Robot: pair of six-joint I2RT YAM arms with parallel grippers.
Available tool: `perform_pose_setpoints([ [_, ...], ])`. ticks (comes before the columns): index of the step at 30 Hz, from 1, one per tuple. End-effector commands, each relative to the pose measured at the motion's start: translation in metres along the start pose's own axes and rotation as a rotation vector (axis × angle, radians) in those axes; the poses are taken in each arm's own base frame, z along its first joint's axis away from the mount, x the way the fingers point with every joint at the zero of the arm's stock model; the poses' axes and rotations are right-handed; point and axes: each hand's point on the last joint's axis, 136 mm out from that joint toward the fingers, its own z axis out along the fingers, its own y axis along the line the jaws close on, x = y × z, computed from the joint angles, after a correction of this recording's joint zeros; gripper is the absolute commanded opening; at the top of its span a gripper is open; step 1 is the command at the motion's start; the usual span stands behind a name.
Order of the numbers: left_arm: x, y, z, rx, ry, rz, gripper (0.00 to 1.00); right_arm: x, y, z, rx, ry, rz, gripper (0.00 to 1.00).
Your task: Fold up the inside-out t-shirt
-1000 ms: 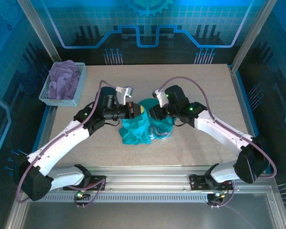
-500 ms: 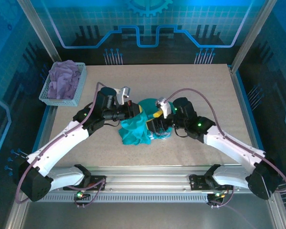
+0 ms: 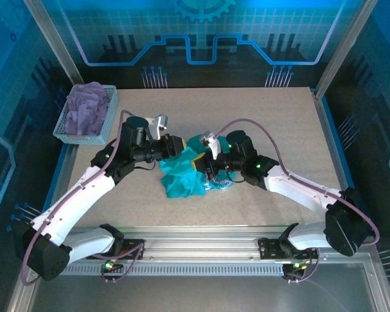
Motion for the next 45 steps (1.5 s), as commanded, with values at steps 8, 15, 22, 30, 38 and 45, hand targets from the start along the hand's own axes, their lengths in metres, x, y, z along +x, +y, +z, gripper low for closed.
perform_pose_setpoints([
  [8,0.009,0.012,-0.009,0.007,0.005,0.259,0.44,-0.027,0.013,-0.023,-0.126,-0.064,-0.021,0.0],
  [15,0.019,0.028,0.0,-0.004,0.02,0.29,0.46,-0.026,0.005,-0.03,-0.116,-0.056,-0.018,0.0],
  [22,0.019,0.019,0.012,0.077,0.042,0.278,0.53,-0.024,0.004,-0.031,-0.118,-0.045,-0.018,0.0],
  [30,0.019,0.002,0.028,0.195,0.093,0.232,0.4,-0.024,0.003,-0.033,-0.1,-0.04,-0.04,0.0],
  [38,0.001,-0.043,0.006,0.288,0.031,0.093,0.0,0.005,-0.074,-0.051,0.423,0.164,-0.024,0.2],
  [45,0.005,-0.049,0.003,0.196,-0.013,0.01,0.0,0.005,-0.072,-0.053,0.533,0.203,-0.026,0.27],
])
